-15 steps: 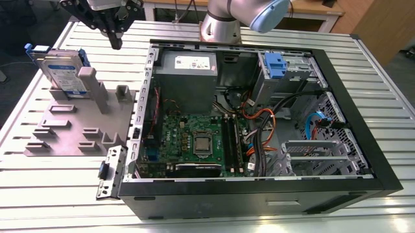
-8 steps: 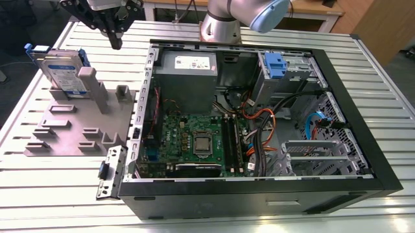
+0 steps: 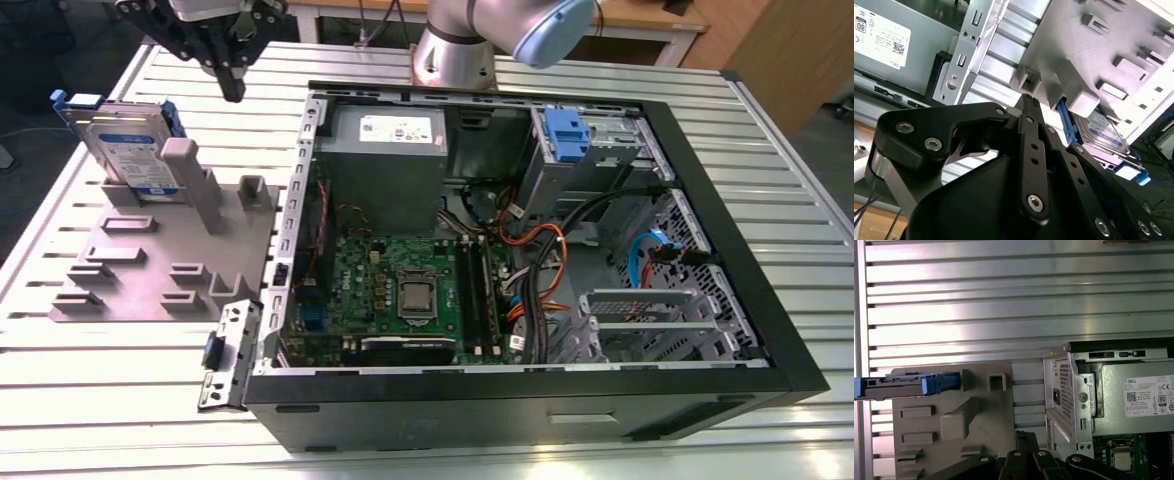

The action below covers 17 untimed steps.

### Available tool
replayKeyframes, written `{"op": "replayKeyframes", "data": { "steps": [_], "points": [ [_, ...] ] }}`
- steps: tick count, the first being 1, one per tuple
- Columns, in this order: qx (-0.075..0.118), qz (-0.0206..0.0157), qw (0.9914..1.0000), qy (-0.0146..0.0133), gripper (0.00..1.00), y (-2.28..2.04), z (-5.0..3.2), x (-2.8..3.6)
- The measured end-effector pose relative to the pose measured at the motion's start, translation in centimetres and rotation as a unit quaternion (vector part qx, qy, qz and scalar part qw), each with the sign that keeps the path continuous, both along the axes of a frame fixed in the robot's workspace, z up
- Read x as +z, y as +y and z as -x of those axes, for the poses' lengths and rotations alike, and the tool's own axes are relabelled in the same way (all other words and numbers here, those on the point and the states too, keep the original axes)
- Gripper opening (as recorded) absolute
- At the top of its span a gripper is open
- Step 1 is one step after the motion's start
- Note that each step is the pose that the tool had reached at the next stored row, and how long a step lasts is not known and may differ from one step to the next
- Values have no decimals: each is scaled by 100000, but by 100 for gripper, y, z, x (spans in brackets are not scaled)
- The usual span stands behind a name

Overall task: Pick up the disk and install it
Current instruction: 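Reach for the disk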

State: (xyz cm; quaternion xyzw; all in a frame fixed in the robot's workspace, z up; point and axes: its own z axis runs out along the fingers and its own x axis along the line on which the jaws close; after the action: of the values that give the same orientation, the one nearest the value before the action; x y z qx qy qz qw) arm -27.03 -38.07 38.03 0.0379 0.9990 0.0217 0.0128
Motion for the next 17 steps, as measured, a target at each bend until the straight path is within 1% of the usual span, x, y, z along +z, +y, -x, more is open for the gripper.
{"op": "replayKeyframes", "data": {
  "steps": [4,11,17],
  "points": [
    [4,0,100000,0,11,1,92,-3],
    [2,0,100000,2,11,3,288,-12],
    [-4,-1,100000,0,11,6,426,-18]
  ]
}}
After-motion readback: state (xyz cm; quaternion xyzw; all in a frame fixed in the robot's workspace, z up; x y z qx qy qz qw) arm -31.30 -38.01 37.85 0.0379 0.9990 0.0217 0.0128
